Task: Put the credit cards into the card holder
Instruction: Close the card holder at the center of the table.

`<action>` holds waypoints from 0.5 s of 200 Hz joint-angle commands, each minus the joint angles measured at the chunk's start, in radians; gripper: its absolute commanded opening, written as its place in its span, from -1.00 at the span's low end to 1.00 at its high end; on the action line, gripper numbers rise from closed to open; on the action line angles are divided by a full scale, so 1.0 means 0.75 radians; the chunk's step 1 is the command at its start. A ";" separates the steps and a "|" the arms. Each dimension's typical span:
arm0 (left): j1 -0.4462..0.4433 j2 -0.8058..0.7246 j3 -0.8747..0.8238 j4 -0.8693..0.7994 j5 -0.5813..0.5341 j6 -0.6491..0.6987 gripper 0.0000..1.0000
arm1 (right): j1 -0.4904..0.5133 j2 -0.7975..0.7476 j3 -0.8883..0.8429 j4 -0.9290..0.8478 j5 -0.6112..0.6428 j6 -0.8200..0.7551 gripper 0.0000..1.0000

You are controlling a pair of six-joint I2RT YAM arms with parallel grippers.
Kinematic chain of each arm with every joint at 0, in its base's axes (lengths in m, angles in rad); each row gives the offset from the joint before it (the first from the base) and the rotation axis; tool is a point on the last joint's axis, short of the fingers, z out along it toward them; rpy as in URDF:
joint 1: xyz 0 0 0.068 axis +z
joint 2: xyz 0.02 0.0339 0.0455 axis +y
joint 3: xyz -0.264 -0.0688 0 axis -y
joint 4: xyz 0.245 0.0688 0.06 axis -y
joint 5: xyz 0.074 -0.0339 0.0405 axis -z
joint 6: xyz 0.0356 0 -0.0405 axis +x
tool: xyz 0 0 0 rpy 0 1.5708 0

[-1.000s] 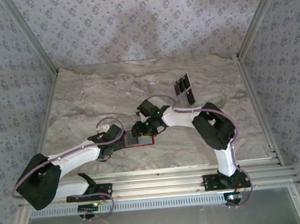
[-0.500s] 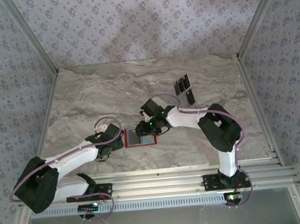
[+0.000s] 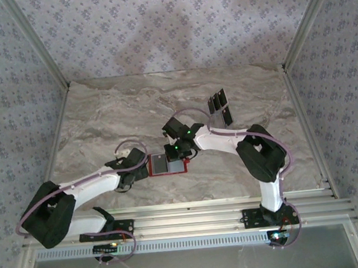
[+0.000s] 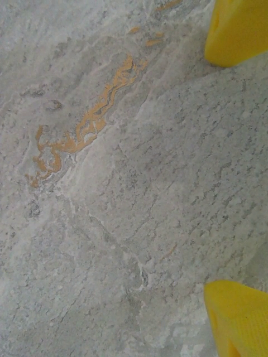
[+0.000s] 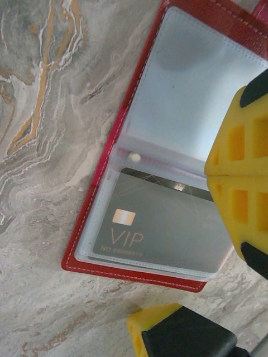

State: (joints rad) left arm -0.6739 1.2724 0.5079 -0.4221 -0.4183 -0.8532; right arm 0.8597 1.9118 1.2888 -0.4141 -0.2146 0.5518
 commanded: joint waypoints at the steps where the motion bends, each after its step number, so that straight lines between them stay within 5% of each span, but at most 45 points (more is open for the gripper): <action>1: 0.006 0.031 0.027 0.037 0.031 0.025 1.00 | 0.015 0.054 0.046 -0.066 0.034 -0.028 -0.97; 100: 0.005 0.072 0.009 0.088 0.049 0.027 1.00 | 0.064 0.131 0.089 -0.053 -0.009 -0.001 -1.00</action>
State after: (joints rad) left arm -0.6739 1.2873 0.5095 -0.4072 -0.4149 -0.8467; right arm 0.8978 1.9781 1.3197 -0.4385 -0.2054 0.5518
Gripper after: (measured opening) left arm 0.997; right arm 0.055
